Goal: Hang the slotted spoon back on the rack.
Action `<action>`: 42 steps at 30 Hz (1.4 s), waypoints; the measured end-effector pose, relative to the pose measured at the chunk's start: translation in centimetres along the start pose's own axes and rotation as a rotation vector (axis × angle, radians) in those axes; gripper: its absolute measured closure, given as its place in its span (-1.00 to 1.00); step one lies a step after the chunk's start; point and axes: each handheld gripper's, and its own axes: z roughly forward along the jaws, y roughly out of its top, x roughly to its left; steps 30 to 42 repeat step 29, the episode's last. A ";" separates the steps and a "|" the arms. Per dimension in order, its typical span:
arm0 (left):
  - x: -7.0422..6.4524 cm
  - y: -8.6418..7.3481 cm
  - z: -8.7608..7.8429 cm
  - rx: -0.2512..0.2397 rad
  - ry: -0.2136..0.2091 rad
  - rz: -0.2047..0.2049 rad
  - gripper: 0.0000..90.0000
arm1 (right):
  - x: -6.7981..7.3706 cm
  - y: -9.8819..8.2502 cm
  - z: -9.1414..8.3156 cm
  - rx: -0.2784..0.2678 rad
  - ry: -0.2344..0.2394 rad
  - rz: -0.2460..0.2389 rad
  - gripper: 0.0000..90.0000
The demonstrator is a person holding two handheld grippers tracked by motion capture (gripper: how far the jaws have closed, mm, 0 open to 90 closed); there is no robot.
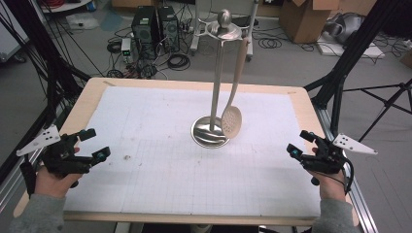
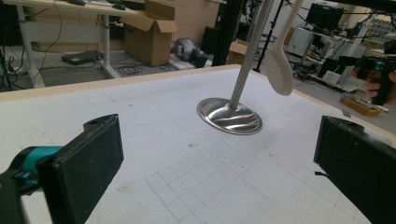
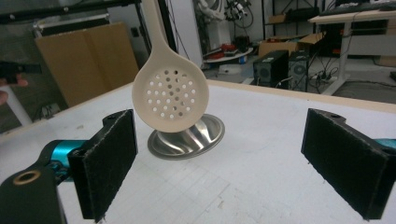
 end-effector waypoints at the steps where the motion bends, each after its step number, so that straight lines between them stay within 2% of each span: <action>1: 0.1 0.0 -0.1 -0.003 0.004 -0.001 -0.96 | 0.0 0.0 0.0 0.000 0.000 0.000 -0.79; 6: 0.5 -0.1 -0.5 -0.016 0.023 -0.007 -0.96 | -0.1 0.0 -0.2 0.000 0.002 -0.018 -0.79; 13: 0.7 -0.2 -0.9 -0.029 0.054 0.002 -0.96 | 0.0 -0.2 0.0 0.009 -0.028 -0.036 -0.79; 15: 0.7 -0.1 -1.0 -0.037 0.057 -0.001 -0.96 | -0.1 -0.2 -0.1 -0.001 -0.059 -0.052 -0.79; 17: 0.7 0.0 -1.3 -0.048 0.077 0.009 -0.96 | -0.3 -0.4 -0.6 -0.044 -0.134 -0.063 -0.79; 19: 0.8 -0.1 -1.4 -0.050 0.087 0.013 -0.96 | -0.4 -0.4 -0.8 -0.055 -0.149 -0.060 -0.79; 22: 1.1 -0.3 -1.9 -0.052 0.130 0.023 -0.96 | -0.8 -0.6 -1.1 -0.065 -0.173 -0.054 -0.79; 24: 1.4 -0.6 -2.2 -0.059 0.154 0.017 -0.96 | -0.9 -0.5 -1.2 -0.075 -0.180 -0.047 -0.79; 26: 1.6 -0.8 -2.3 -0.057 0.161 0.004 -0.96 | -0.8 -0.5 -1.0 -0.078 -0.171 -0.042 -0.79; 29: 1.7 -0.9 -2.2 -0.048 0.160 -0.008 -0.96 | -0.6 -0.5 -0.8 -0.069 -0.163 -0.044 -0.79; 42: 1.7 -0.9 -2.2 -0.048 0.160 -0.008 -0.96 | -0.6 -0.5 -0.8 -0.069 -0.163 -0.044 -0.79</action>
